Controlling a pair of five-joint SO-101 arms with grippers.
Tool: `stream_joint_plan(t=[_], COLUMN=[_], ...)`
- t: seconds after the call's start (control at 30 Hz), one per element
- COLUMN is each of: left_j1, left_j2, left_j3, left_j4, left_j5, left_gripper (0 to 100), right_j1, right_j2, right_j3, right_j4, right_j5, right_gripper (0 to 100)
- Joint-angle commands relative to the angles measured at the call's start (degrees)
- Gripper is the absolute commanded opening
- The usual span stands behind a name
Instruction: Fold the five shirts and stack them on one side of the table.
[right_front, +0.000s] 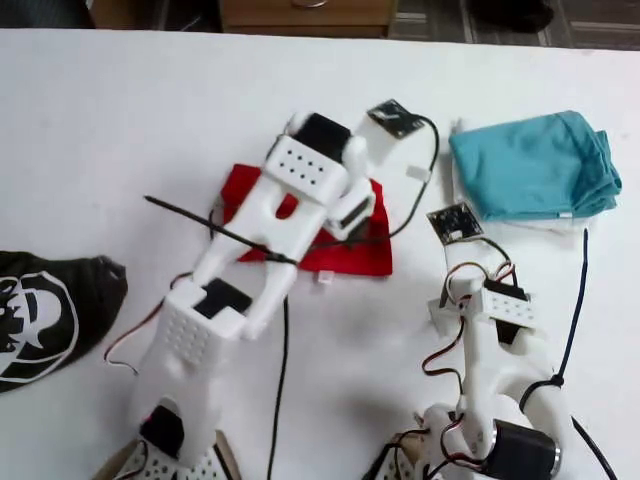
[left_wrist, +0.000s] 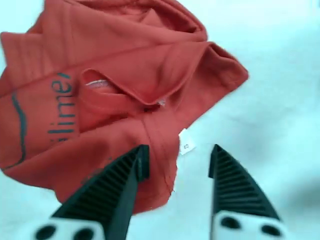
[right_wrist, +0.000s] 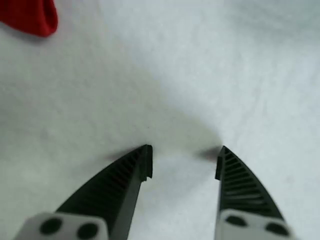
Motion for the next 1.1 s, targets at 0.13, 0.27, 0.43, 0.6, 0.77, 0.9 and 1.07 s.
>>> stream_joint_plan(t=[0.13,0.27,0.43,0.6,0.77,0.9,1.07], left_j1=[-1.7,-10.1,-26.0,-39.4,-50.3,-58.0,-63.6], left_j2=[-9.3,-12.9,-14.0,-13.8,-13.7,-13.7,-13.6], left_j3=[0.0,0.0,0.0,0.5,0.5,0.5,1.1], left_j4=[1.0,0.8,0.8,0.8,0.8,-0.4,-0.9], left_j5=[-0.8,-2.4,-3.2,-5.9,-8.8,-11.3,-13.5], left_gripper=[23,23,23,23,23,23,23], right_j1=[1.0,0.8,-2.8,-16.1,-31.4,-39.5,-46.0], right_j2=[-1.6,-2.1,-1.5,-1.4,0.8,7.3,15.8], right_j3=[0.1,-1.0,-12.4,-27.9,-34.2,-37.5,-43.1], right_j4=[-1.5,-1.1,9.7,22.7,24.7,24.7,24.9], right_j5=[0.2,0.1,-7.3,-11.2,-11.4,-11.4,-11.4], right_gripper=[20.6,20.8,21.1,27.1,27.9,27.9,27.9])
